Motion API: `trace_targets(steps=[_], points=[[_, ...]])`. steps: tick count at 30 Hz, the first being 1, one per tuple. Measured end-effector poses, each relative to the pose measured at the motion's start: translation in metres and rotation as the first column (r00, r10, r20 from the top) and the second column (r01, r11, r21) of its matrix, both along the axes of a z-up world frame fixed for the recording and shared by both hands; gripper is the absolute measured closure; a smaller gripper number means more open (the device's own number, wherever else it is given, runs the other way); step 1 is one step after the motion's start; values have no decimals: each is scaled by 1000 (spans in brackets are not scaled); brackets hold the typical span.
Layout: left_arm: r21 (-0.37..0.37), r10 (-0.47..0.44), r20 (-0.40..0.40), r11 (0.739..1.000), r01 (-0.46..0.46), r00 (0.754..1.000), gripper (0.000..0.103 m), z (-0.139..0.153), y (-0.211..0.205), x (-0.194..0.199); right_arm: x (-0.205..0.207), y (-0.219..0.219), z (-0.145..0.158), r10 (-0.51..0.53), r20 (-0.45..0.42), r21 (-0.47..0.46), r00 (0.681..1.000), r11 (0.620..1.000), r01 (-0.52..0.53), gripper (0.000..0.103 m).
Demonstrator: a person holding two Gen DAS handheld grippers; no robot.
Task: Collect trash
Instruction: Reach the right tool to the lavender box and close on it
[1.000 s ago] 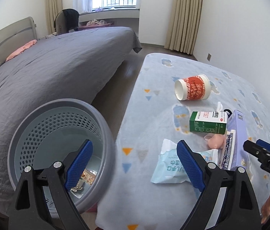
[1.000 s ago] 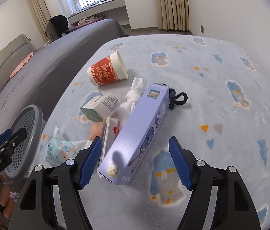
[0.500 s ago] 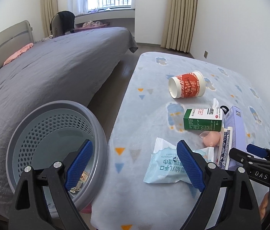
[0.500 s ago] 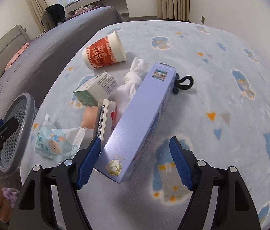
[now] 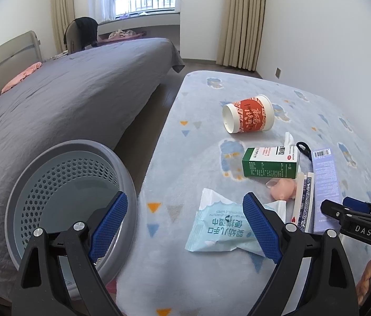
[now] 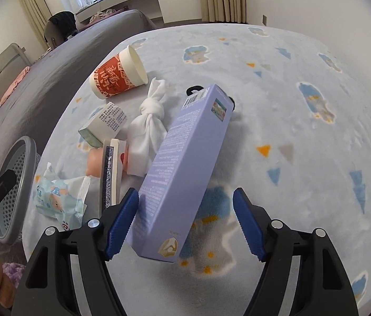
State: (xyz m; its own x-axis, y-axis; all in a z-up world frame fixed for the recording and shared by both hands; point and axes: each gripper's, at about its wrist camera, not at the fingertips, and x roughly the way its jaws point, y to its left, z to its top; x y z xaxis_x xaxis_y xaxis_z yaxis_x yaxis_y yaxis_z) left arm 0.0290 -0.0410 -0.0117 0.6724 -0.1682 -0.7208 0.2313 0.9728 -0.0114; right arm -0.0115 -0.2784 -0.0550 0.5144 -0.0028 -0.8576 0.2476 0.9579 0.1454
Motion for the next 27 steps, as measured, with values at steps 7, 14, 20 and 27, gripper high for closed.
trace_targets(steps=[7, 14, 20, 27], points=[[1, -4, -1, 1000, 4, 1000, 15, 0, -3, 0, -8, -16, 3, -47, 4, -22, 999, 999, 47, 33], [5, -12, 2, 1000, 12, 1000, 15, -1, -8, 0, -8, -27, 4, -74, 18, 71, 997, 995, 73, 33], [11, -18, 2, 1000, 18, 1000, 15, -2, -9, -1, 8, -14, 4, -70, 18, 75, 997, 995, 68, 33], [3, -14, 1, 1000, 14, 1000, 15, -1, -1, -2, 23, -2, -10, -83, -37, 9, 996, 996, 84, 33]])
